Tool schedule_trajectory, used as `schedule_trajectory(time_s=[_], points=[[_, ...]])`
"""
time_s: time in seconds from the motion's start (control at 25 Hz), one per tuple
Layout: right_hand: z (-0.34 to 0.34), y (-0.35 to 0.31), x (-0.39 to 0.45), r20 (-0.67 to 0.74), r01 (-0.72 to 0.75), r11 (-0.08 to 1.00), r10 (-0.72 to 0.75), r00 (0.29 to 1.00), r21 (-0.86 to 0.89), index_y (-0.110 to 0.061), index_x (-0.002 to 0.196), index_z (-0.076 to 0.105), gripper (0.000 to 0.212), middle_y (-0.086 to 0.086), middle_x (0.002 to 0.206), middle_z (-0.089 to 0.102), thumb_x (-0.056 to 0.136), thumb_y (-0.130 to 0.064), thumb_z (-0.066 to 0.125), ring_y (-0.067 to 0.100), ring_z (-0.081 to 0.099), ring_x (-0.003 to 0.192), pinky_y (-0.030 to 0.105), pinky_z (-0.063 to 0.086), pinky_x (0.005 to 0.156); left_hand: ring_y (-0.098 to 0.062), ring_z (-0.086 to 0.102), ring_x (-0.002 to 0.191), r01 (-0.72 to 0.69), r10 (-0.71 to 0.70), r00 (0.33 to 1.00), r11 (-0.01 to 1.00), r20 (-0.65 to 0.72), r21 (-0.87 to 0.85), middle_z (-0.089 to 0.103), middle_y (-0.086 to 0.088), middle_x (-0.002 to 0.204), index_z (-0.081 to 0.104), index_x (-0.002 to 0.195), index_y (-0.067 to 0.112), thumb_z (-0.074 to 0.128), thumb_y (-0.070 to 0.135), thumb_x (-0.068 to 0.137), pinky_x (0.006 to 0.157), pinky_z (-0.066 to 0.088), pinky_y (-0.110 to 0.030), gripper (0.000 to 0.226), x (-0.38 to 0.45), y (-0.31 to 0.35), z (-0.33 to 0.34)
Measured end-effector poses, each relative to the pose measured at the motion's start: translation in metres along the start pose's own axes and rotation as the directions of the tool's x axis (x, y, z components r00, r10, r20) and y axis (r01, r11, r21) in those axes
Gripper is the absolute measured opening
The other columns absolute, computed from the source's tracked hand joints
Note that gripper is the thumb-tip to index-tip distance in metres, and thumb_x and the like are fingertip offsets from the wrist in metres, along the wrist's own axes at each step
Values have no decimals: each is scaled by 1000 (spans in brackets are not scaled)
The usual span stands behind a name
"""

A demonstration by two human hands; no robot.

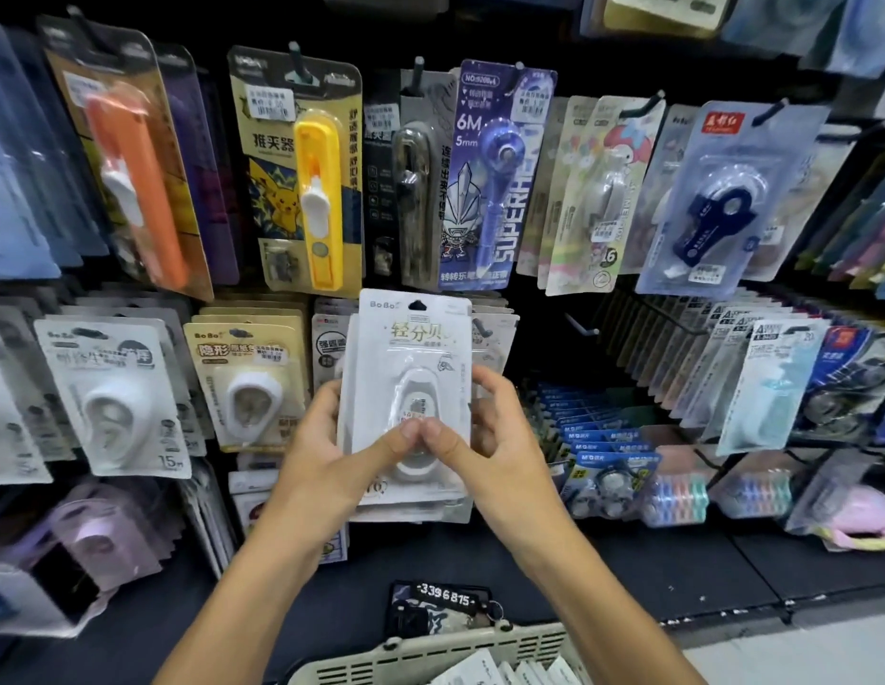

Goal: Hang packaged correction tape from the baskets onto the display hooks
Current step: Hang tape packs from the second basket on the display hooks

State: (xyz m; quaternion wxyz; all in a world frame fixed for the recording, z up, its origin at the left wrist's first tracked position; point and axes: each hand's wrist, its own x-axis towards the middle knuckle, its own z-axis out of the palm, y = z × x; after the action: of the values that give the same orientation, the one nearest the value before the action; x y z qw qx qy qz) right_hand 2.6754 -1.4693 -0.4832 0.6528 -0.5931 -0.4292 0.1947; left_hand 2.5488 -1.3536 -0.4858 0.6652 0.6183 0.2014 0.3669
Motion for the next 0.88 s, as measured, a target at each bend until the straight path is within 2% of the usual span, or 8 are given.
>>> schedule_trajectory(time_s=[0.12,0.24,0.36,0.44,0.6,0.68,0.8,0.88], points=[[0,2,-3,-212,44,989,-13,977,144,-50,128,48,58,-2,106,74,84,-31,80,16,73,94,21,56,76,-21,75,102,89,-77,983,994,165,-67,75,0,120,66,120,41,94,58,52,69,62,-26,75,2,2,-2],[-9,3,-3,-257,57,985,-13,966,163,-43,122,56,45,1,108,74,88,-22,76,18,74,91,28,59,74,-25,72,113,85,-58,974,989,218,-118,73,-2,127,68,121,41,93,52,60,82,62,-33,66,4,-1,-2],[-18,2,-8,-363,78,992,-37,931,101,-40,100,67,24,-7,103,73,93,-17,70,11,71,85,21,55,70,-23,73,109,70,-53,988,991,145,-114,75,0,121,72,116,37,94,44,61,83,62,-36,59,4,-5,4],[-29,3,-14,-403,38,998,-16,915,47,-40,99,69,23,-15,99,73,96,-18,66,5,67,79,17,53,65,-20,74,105,44,-41,997,998,59,-54,78,4,114,71,114,34,85,34,67,82,61,-33,49,2,-6,7],[-45,7,-21,-340,-54,993,14,940,-107,-42,111,69,21,-8,109,69,98,-27,64,11,64,88,46,59,80,-10,75,99,-30,27,997,999,-70,-45,78,9,109,69,117,29,77,27,72,72,60,-20,46,2,-1,5],[-42,4,-19,-308,-6,987,-45,950,-163,-42,110,68,21,-20,111,64,98,-25,64,4,64,103,34,56,89,-10,75,97,-54,45,991,996,-124,-68,79,9,107,69,115,27,76,24,73,71,60,-18,43,2,3,3],[-34,0,-19,-355,30,975,-108,929,-219,-48,104,66,25,-26,111,60,97,-24,64,-6,58,111,5,45,83,-11,75,96,-48,32,986,994,-164,-97,79,8,107,70,113,27,74,17,78,73,61,-23,37,1,5,3],[-31,5,-21,-404,20,978,-105,909,-209,-49,102,66,24,-28,111,59,97,-26,64,-9,57,110,6,43,83,-14,75,98,-42,22,983,994,-182,-102,79,7,108,70,113,27,72,14,81,78,58,-32,35,0,6,2]])
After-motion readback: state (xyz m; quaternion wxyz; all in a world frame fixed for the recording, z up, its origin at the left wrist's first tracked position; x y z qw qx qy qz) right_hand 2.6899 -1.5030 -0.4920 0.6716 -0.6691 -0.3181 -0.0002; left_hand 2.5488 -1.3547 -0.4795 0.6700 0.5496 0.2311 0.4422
